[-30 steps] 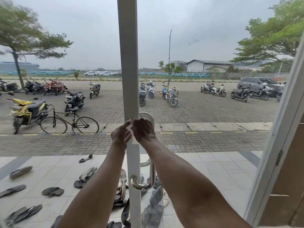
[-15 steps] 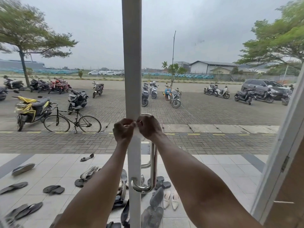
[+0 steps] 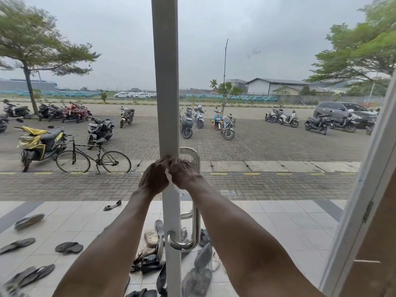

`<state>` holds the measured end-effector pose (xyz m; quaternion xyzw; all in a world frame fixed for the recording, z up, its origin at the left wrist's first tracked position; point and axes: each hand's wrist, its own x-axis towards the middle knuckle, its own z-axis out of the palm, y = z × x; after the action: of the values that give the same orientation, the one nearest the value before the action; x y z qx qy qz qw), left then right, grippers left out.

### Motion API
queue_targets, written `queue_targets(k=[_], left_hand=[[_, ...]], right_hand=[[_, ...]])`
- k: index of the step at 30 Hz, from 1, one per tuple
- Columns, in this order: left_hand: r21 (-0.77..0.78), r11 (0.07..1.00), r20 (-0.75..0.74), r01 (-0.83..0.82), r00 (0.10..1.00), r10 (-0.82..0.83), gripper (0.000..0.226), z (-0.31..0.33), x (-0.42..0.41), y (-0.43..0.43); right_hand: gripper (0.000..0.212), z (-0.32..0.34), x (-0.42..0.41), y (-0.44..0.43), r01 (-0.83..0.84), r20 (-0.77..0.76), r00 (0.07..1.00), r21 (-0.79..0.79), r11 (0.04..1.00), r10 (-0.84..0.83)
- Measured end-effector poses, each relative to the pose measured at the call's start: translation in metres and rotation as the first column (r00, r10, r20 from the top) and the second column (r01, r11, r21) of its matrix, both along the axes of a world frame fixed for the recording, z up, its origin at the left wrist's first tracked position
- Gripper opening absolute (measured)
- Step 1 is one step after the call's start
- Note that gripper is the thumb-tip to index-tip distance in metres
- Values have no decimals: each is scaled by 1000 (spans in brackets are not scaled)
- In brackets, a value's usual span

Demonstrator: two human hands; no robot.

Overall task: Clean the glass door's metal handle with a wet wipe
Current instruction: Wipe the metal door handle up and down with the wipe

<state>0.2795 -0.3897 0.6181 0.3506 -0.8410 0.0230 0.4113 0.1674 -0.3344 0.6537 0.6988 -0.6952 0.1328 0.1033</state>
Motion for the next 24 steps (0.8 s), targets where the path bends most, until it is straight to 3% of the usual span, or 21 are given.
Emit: queue_targets(k=[5,8,13,20,24], left_hand=[[128,991,-51,-45,997,52,63,9,1,1],[184,981,-17,-59,998,63,57,16,-4,6],[179,980,64,-91,995,81,24,23,-13,14],[209,964,21,-165,986,164,47,18,-17,14],[218,958,-5,-184,982,190,46,17,-19,14]], right_hand=[[47,7,-11,9,-69,-114,991,2,998,69],[51,3,-7,4,12,-44,999,57,998,-9],[41,6,5,-3,92,-72,994,75,993,-87],[36,-3,-13,6,102,-34,994,55,993,-101],[41,2,-14,6,140,-60,989,86,986,-135]])
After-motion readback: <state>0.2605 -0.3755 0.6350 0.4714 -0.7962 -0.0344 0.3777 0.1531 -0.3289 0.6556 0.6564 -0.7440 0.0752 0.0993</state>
